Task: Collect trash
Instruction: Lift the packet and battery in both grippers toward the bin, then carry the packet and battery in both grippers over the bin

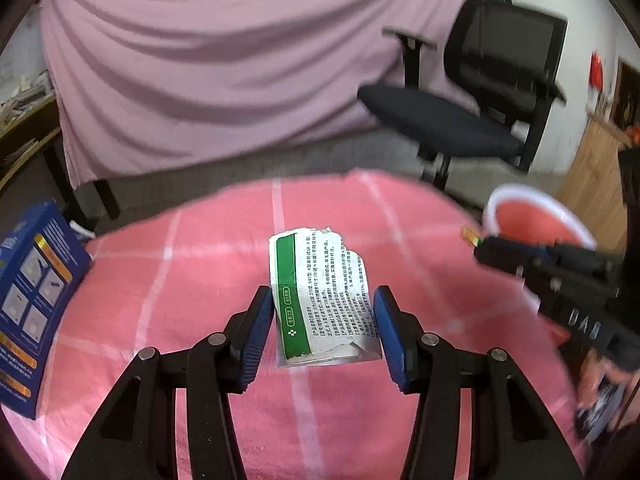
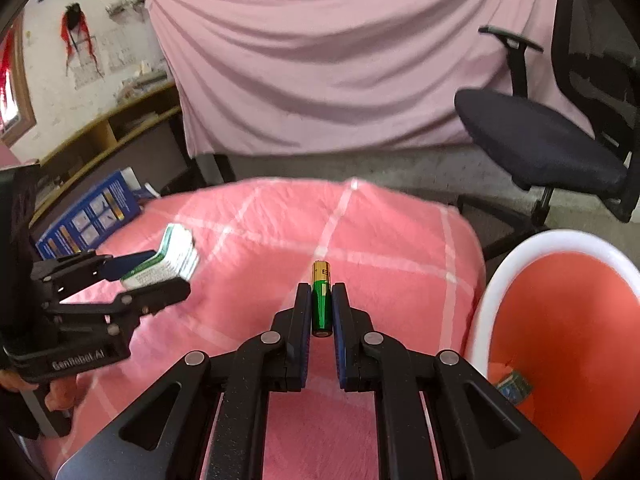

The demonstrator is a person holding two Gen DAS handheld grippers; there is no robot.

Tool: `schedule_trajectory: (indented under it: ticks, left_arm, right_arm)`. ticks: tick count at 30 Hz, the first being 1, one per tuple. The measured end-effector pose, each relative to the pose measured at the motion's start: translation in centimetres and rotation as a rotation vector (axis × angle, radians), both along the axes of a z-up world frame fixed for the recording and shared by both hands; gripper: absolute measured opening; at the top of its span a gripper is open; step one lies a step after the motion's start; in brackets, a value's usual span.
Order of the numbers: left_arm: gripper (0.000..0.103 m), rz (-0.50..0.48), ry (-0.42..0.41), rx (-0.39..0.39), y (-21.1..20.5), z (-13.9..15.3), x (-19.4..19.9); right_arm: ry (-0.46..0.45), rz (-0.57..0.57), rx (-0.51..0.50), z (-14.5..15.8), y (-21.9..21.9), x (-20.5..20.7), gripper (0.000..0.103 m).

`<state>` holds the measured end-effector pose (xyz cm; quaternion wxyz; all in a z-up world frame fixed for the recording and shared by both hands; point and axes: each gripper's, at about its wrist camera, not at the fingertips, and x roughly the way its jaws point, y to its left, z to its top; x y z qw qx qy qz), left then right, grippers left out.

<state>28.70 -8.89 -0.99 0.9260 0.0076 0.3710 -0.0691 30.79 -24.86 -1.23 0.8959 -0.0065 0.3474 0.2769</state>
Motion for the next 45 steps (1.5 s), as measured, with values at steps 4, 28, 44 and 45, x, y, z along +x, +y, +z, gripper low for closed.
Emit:
schedule_trajectory:
  ticks: [4,28,44,45]
  left_arm:
    - [0.045,0.01,-0.134,-0.039,-0.8,2.5,-0.6]
    - [0.046,-0.003,0.037,-0.098,-3.1,0.9,1.6]
    - [0.046,0.043,0.136,-0.142,-0.3,-0.1,2.3]
    - [0.046,0.042,0.134,-0.139,-0.3,0.0,2.3]
  right_arm:
    - [-0.129,-0.049,0.086,2.1,-1.4,-1.6,0.008]
    - [0.087,-0.159,0.061,-1.5,-4.5,1.7,0.031]
    - [0.136,-0.172,-0.107,-4.1,-2.1,3.8,0.012]
    - [0.135,-0.17,-0.099,-4.1,-2.3,3.9,0.011]
